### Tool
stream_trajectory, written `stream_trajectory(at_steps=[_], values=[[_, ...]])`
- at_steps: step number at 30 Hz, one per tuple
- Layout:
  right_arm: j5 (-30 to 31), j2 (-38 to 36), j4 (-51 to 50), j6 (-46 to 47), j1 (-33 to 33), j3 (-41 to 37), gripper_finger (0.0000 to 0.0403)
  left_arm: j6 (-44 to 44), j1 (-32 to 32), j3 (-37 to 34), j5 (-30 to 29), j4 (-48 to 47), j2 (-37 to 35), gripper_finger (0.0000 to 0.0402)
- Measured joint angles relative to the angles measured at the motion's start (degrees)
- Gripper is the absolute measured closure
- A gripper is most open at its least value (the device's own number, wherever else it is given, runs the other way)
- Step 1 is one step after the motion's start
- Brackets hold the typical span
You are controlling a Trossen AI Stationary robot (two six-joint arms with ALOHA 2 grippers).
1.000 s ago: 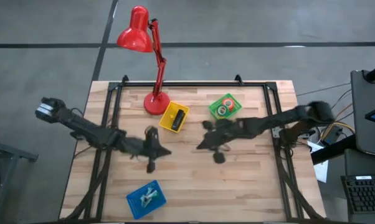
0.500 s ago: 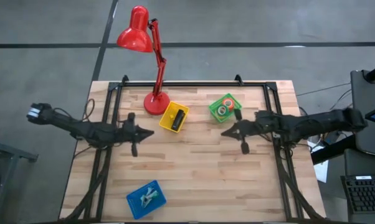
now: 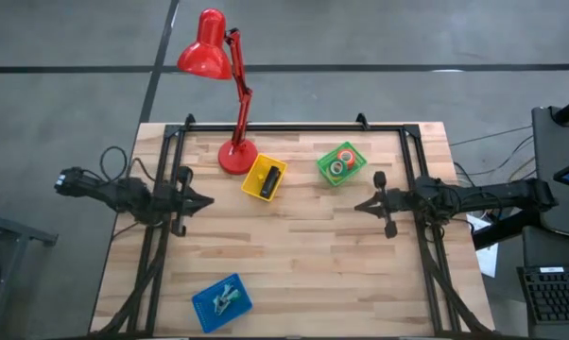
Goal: Pick and place Stapler, Stapler remover, tape
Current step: Return to Home Position
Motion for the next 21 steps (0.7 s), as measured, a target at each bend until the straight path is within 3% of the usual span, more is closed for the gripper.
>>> stream_trajectory(at_steps=[9, 21], values=[[0.12, -2.19, -0.56, -0.01, 0.0, -5.97, 0.0394, -1.02, 0.02, -0.82, -0.33, 0.0, -0.47, 0.0387], [0.06, -1.66, -5.41, -0.06, 0.01, -6.24, 0.0394, -1.07, 0.01, -0.8, -0.31, -0.24, -0.36, 0.0388]])
